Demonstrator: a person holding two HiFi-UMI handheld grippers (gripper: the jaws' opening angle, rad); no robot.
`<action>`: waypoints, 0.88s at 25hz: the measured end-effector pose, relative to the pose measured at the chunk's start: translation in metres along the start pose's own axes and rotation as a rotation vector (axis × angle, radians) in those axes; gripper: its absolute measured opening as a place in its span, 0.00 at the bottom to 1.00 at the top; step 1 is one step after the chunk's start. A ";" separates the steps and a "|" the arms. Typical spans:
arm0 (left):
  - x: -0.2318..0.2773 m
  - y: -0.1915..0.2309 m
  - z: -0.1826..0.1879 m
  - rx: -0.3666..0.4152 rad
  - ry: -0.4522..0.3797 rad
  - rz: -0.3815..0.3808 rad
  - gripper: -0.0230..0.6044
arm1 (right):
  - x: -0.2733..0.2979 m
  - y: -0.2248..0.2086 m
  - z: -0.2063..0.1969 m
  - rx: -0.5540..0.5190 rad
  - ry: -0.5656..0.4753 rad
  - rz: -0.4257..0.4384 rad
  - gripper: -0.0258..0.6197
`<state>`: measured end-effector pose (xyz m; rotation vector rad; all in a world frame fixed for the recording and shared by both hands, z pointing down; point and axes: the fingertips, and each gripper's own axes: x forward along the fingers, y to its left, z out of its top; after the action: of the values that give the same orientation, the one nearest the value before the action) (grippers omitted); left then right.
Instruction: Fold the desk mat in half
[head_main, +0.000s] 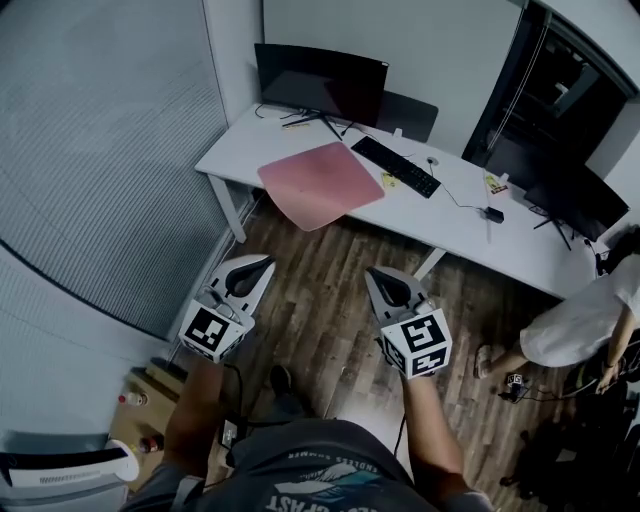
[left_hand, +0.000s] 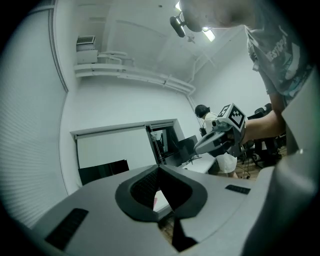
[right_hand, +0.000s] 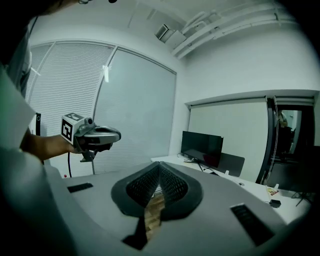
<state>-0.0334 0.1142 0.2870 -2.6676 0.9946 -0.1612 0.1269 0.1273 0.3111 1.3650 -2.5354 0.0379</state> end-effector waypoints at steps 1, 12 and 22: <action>0.009 0.012 0.000 0.002 -0.007 -0.013 0.06 | 0.009 -0.005 0.002 0.005 0.006 -0.012 0.07; 0.070 0.111 -0.033 -0.025 -0.039 -0.112 0.06 | 0.094 -0.038 0.018 0.023 0.044 -0.120 0.07; 0.094 0.171 -0.058 -0.035 -0.061 -0.163 0.06 | 0.152 -0.052 0.026 0.026 0.074 -0.175 0.07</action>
<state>-0.0808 -0.0836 0.2898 -2.7666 0.7678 -0.0961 0.0840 -0.0297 0.3169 1.5604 -2.3543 0.0867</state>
